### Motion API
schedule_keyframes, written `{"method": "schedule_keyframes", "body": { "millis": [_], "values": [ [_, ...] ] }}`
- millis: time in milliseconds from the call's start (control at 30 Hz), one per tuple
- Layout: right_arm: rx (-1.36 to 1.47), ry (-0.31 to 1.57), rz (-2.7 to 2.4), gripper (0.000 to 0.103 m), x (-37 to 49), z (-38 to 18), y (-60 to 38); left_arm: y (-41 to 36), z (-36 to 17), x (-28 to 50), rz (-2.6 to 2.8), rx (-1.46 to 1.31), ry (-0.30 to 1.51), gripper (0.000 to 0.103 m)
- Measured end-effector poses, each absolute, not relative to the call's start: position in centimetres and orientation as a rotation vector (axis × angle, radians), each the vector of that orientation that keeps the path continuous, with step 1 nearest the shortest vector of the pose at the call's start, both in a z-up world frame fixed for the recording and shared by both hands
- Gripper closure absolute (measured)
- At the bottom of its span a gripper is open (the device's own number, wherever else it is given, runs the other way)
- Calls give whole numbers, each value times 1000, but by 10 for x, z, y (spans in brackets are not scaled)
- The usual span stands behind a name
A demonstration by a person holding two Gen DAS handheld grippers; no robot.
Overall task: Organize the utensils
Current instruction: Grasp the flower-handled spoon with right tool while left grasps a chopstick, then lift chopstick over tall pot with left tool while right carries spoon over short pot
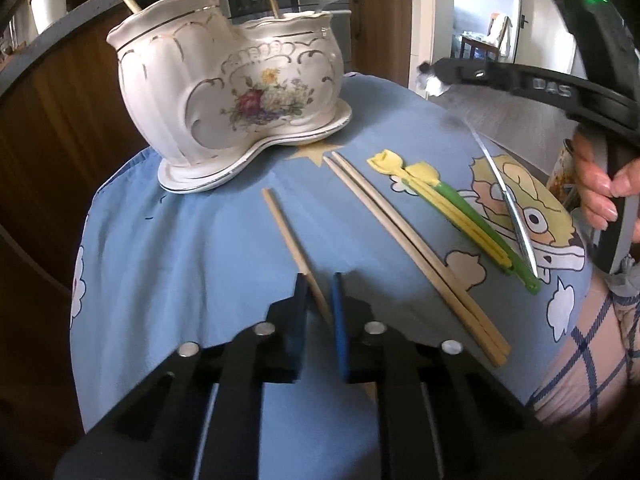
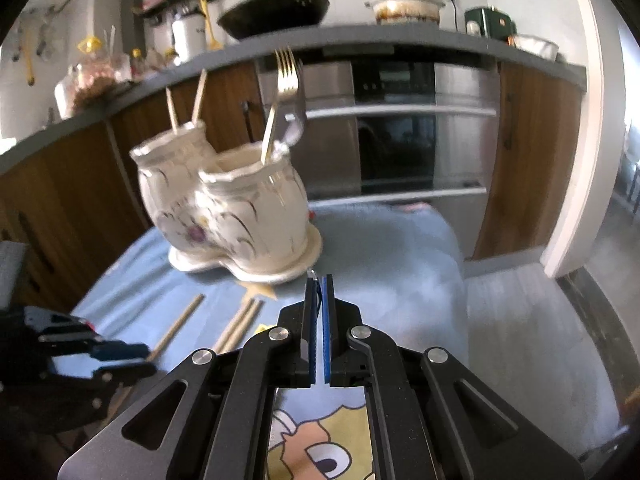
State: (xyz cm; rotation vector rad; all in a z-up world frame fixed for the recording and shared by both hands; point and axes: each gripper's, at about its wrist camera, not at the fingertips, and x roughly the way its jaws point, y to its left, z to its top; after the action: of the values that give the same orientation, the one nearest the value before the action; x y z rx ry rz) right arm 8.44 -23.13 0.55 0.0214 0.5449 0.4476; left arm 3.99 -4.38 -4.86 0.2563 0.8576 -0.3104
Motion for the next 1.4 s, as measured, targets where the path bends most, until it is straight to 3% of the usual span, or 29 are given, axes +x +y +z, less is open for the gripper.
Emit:
{"method": "schedule_keyframes", "body": {
  "millis": [467,867,1400],
  "values": [
    [-7,292,461,100,45,39,-229,-21,-27,28,-339,208,689,98],
    [-2,322,417,100,53,39,-218,4,18,16,-343,98,426,98],
    [41,162,347,100,81,92,-200,33,80,60,-315,23,251,98]
  ]
}}
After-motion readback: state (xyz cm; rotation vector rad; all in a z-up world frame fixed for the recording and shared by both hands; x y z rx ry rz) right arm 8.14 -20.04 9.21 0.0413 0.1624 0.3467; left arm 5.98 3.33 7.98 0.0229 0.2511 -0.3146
